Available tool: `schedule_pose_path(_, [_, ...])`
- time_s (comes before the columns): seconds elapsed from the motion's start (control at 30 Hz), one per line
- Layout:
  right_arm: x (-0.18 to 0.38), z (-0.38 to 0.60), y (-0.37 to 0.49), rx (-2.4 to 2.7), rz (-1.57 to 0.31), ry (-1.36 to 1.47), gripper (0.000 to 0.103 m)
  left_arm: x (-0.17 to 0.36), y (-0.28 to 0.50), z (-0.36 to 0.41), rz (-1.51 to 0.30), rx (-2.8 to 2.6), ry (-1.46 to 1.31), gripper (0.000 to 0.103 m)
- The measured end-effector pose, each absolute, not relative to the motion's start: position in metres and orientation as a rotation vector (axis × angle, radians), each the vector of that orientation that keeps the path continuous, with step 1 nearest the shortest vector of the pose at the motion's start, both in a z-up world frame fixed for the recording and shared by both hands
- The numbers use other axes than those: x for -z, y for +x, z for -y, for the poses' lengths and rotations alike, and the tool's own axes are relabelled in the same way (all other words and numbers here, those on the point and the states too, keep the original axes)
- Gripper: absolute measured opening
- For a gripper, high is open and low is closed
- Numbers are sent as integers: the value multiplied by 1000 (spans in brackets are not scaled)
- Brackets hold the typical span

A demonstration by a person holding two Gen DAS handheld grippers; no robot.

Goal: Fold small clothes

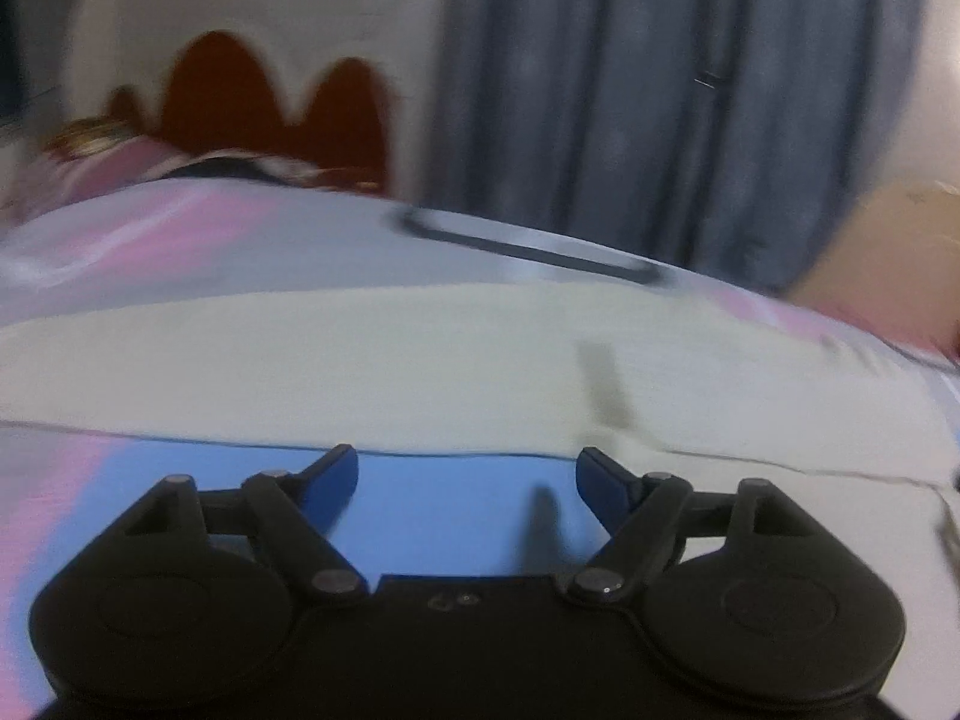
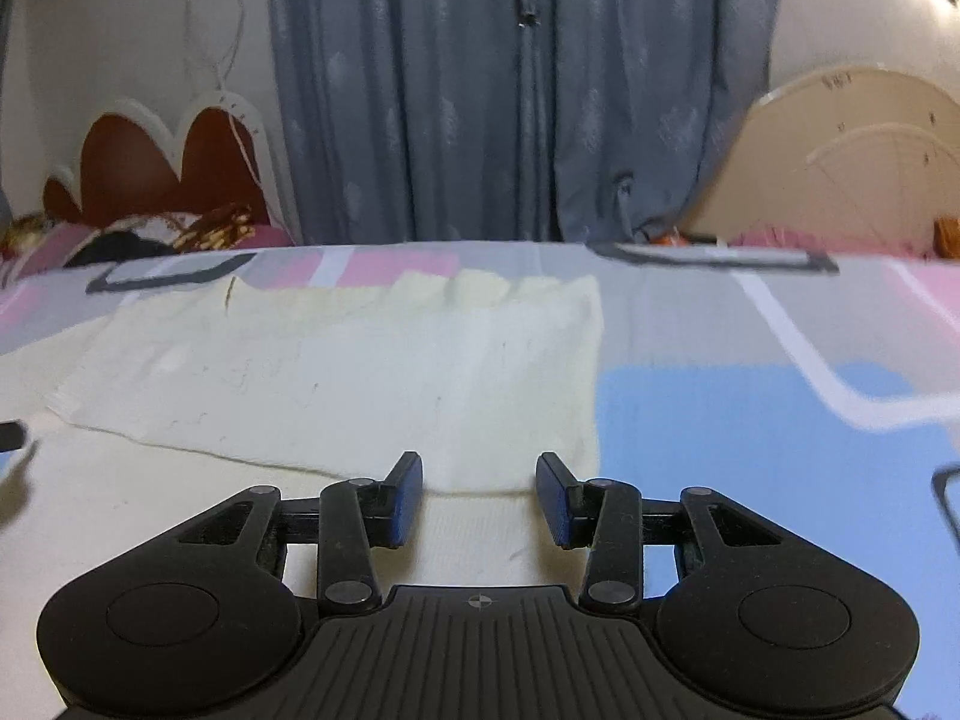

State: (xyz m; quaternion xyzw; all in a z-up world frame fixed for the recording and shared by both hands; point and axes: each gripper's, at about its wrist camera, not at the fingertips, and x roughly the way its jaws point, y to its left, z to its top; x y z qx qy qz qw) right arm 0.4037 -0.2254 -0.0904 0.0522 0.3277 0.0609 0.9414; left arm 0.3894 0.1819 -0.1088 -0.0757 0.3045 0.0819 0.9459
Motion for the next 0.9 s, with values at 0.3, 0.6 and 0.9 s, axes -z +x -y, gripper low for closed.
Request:
schedule_pose_path(0.3, [84, 187, 396, -149, -674, 140, 42, 113, 355, -341, -566, -398, -575, 58])
schedule_pose_path(0.6, [73, 170, 404, -139, -667, 131, 42, 122, 350, -403, -424, -428, -894, 50])
schedule_pose_path(0.9, [76, 181, 411, -101, -693, 156, 42, 113, 385, -416, -484, -426, -775, 2])
